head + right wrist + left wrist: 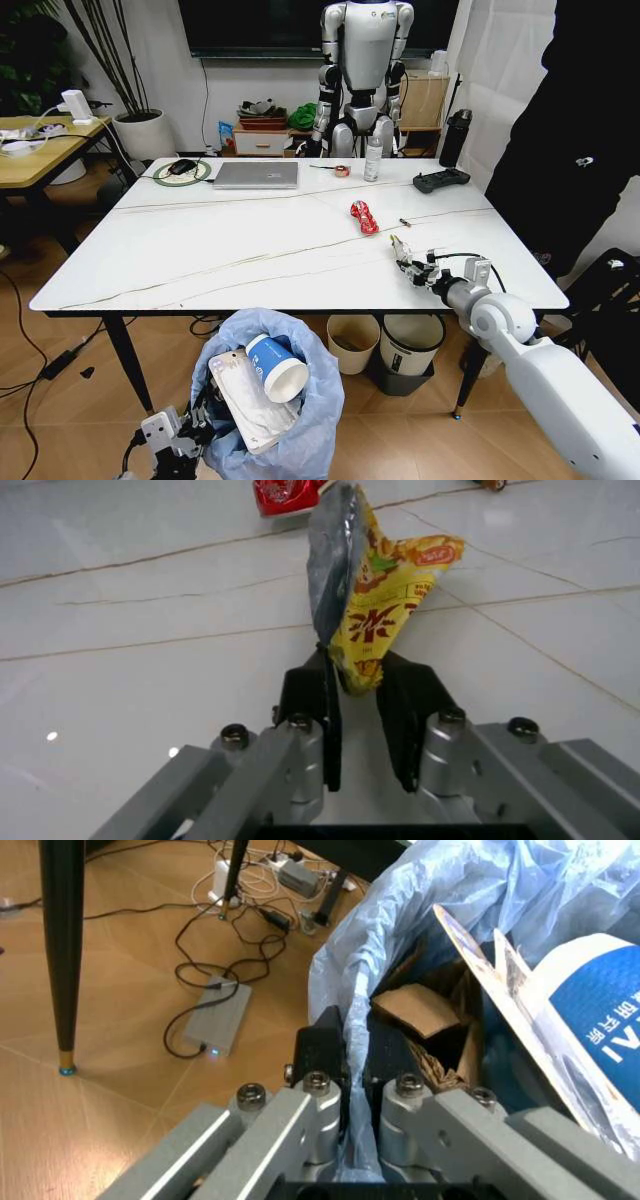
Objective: Pick up the trash bin and place the trash from the table into it.
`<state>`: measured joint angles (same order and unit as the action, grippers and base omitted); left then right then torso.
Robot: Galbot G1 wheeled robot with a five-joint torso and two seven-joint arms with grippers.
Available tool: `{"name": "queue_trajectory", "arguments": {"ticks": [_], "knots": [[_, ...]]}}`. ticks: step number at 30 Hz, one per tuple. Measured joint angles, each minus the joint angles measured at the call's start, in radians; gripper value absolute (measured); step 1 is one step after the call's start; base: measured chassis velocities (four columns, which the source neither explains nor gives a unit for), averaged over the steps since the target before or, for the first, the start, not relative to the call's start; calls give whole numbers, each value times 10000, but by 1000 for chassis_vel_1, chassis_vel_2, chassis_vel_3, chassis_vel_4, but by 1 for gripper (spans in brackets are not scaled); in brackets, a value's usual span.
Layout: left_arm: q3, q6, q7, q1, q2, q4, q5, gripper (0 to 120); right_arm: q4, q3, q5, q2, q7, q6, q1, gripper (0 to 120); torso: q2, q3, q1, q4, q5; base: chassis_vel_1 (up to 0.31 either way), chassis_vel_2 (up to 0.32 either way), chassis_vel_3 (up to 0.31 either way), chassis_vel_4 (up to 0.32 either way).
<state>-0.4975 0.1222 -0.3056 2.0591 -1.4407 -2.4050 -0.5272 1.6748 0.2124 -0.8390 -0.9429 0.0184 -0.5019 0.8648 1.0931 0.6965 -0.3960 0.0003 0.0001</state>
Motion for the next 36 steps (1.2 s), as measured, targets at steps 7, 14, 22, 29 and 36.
{"name": "queue_trajectory", "arguments": {"ticks": [7,14,22,29,36], "knots": [[-16,17,-26,-49,57,-1,-62,0,50,-13,38,-23,1,24,53,0,0,0,0,0,0,0,0,0,0],[-9,38,-39,-145,106,59,-154,0,147,-21,36,14,2,51,112,0,0,1,0,0,0,0,0,0,0],[-8,49,-45,-183,101,76,-180,0,384,-6,41,51,41,53,183,0,0,2,0,1,-1,0,0,0,0],[-30,51,-47,-158,97,74,-180,0,1150,735,-159,351,424,61,441,11,0,1,0,-2,-2,0,0,0,0],[-28,54,-48,-153,89,35,-176,0,1577,1069,-399,441,744,-37,488,38,0,1,0,-1,0,0,0,0,0]]}}
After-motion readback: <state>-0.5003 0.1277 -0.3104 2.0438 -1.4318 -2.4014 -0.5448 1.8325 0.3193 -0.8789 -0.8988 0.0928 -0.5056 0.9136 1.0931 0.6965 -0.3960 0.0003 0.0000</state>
